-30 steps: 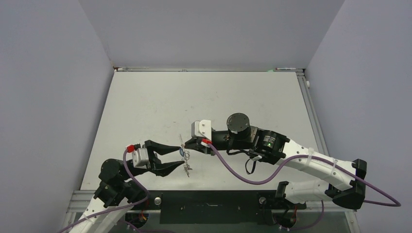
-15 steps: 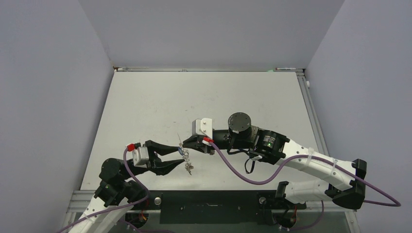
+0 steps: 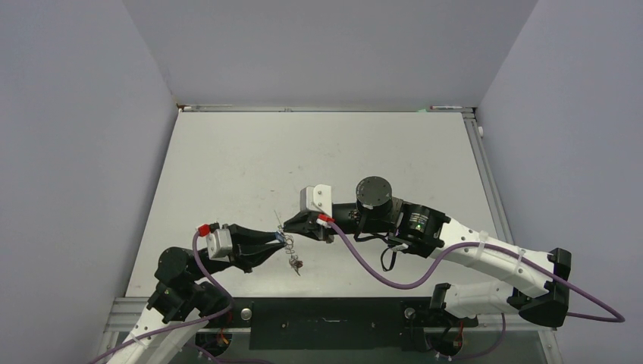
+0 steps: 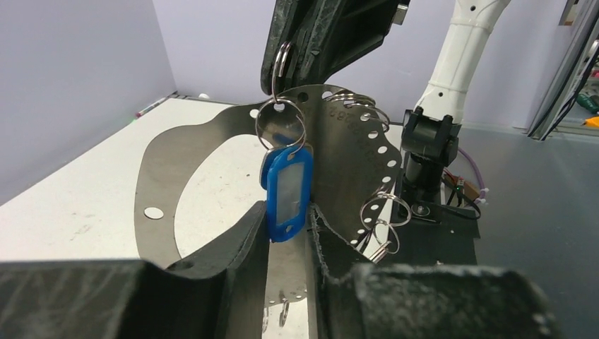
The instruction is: Put the keys on the keyring
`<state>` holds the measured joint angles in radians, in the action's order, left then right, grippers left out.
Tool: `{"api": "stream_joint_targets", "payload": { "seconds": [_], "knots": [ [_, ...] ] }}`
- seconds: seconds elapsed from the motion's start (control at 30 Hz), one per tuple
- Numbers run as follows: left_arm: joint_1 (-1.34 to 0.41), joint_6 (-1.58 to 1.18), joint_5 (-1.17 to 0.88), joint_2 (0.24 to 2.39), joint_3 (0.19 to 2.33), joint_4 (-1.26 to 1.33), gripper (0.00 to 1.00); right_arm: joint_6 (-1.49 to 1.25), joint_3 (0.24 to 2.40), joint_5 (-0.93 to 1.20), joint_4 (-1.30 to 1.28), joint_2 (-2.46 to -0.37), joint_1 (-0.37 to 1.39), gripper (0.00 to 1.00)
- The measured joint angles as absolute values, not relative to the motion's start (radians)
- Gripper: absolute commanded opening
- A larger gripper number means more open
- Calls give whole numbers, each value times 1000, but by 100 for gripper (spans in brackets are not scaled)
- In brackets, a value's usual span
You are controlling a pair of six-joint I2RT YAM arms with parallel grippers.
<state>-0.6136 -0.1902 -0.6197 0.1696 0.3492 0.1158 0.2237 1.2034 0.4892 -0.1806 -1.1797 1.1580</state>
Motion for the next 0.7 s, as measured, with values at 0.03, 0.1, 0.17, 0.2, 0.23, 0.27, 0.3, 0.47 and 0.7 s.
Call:
{"api": "stream_joint_targets", "payload": {
  "seconds": [0.03, 0.1, 0.17, 0.2, 0.23, 0.27, 0.3, 0.47, 0.7],
  "knots": [
    [-614, -189, -618, 170, 349, 116, 3, 224, 1202, 490, -178, -1180, 1158, 5],
    [-614, -187, -614, 169, 349, 116, 0, 223, 1199, 490, -176, -1180, 1158, 5],
    [-614, -182, -612, 169, 349, 115, 0, 223, 1193, 490, -173, -1180, 1158, 5],
    [-614, -180, -611, 167, 349, 114, 0, 223, 1192, 490, -173, -1180, 1158, 5],
    [-614, -179, -610, 165, 349, 113, 0, 223, 1190, 489, -173, -1180, 1158, 5],
    [-614, -179, -609, 162, 349, 113, 0, 223, 1188, 489, -173, -1180, 1158, 5],
    [-614, -179, -609, 159, 349, 113, 0, 223, 1185, 487, -173, -1180, 1158, 5],
    [-614, -175, -610, 150, 349, 112, 0, 224, 1172, 482, -175, -1179, 1158, 5],
    [-614, -164, -609, 143, 350, 97, 0, 228, 1170, 472, -189, -1166, 1158, 5]
  ]
}}
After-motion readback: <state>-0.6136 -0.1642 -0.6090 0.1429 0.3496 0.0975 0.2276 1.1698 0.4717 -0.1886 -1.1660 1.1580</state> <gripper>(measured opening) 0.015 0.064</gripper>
